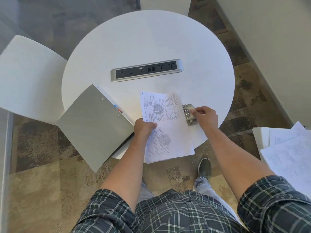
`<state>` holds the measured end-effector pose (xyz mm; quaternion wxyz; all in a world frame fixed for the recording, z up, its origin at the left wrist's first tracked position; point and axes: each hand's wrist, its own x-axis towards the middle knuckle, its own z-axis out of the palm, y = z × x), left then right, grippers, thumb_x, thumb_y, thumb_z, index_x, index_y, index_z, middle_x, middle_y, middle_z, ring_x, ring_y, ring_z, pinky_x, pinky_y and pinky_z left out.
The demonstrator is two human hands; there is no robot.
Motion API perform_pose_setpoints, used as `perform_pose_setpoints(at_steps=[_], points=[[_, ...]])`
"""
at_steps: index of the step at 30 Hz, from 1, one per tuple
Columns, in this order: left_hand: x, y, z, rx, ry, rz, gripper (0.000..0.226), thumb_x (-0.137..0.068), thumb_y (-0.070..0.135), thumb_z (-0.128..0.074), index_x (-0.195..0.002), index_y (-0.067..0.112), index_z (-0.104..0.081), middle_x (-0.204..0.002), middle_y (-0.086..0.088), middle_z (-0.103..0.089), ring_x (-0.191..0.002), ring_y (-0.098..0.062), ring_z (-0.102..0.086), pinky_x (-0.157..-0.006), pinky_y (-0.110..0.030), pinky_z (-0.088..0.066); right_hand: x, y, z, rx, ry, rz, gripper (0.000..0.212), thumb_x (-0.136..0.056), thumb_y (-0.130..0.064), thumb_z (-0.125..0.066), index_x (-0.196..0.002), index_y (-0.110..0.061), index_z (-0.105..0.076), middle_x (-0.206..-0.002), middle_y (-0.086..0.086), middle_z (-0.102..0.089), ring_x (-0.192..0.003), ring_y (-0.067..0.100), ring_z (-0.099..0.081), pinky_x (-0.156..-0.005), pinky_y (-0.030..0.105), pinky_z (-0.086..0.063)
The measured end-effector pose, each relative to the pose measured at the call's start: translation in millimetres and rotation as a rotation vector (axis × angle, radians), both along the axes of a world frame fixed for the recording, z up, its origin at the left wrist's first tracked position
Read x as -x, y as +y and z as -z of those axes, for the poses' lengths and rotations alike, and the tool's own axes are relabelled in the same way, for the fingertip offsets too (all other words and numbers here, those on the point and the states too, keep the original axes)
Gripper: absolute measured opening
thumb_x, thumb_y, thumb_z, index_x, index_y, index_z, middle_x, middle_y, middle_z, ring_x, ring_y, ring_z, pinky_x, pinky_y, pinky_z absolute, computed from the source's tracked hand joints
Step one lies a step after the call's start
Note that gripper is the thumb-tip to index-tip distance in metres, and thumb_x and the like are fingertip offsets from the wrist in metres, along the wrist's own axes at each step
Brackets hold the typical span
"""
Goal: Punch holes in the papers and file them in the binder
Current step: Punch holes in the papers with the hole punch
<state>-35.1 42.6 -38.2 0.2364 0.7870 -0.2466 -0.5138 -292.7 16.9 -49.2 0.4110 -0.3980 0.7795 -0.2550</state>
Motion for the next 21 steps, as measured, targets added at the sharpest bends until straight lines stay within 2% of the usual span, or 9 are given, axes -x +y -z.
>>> perform_pose_setpoints(at_steps=[2,4,10,16,21], points=[[0.4,-0.5,-2.6,0.005,-0.046,0.004,0.018,-0.078,0.01,-0.08,-0.088,0.016,-0.066,-0.097,-0.006,-0.074,-0.087,-0.027,-0.071,-0.082,-0.037,-0.059,0.3,-0.1,-0.4,0.002,-0.01,0.004,0.029,-0.087,-0.045,-0.078,-0.103,-0.02,-0.075,-0.093,-0.007,-0.075,-0.081,0.004,-0.067,-0.067,0.028,-0.05],[0.5,-2.0,-4.8,0.013,-0.071,0.016,0.018,-0.077,0.011,-0.079,-0.083,0.019,-0.064,-0.093,-0.005,-0.073,-0.085,-0.027,-0.071,-0.079,-0.036,-0.06,0.3,-0.1,-0.7,0.005,-0.016,0.008,0.028,-0.088,-0.043,-0.078,-0.103,-0.019,-0.074,-0.093,-0.008,-0.075,-0.079,0.002,-0.065,-0.066,0.027,-0.049],[-2.1,-4.7,-3.6,-0.026,-0.005,0.0,0.036,-0.068,0.018,-0.082,-0.103,0.013,-0.073,-0.096,-0.004,-0.076,-0.087,-0.028,-0.073,-0.086,-0.046,-0.061,0.6,0.2,-0.1,0.015,-0.014,0.001,0.028,-0.088,-0.04,-0.079,-0.103,-0.017,-0.074,-0.088,-0.009,-0.072,-0.077,0.002,-0.063,-0.063,0.026,-0.046],[-4.2,-3.4,-3.5,-0.017,0.017,-0.017,0.041,-0.076,0.015,-0.083,-0.115,0.011,-0.072,-0.103,-0.004,-0.075,-0.092,-0.027,-0.072,-0.09,-0.044,-0.06,0.7,0.4,-0.3,0.015,-0.019,-0.005,0.027,-0.088,-0.04,-0.078,-0.103,-0.018,-0.074,-0.088,-0.01,-0.071,-0.076,0.001,-0.063,-0.063,0.025,-0.045],[-3.8,-0.9,-2.8,-0.022,0.036,-0.041,0.041,-0.077,0.012,-0.083,-0.116,0.009,-0.071,-0.107,-0.007,-0.074,-0.096,-0.029,-0.07,-0.091,-0.043,-0.058,-0.2,1.2,0.5,0.018,-0.013,-0.001,0.027,-0.088,-0.041,-0.078,-0.102,-0.019,-0.073,-0.091,-0.009,-0.073,-0.077,0.0,-0.064,-0.067,0.026,-0.049]])
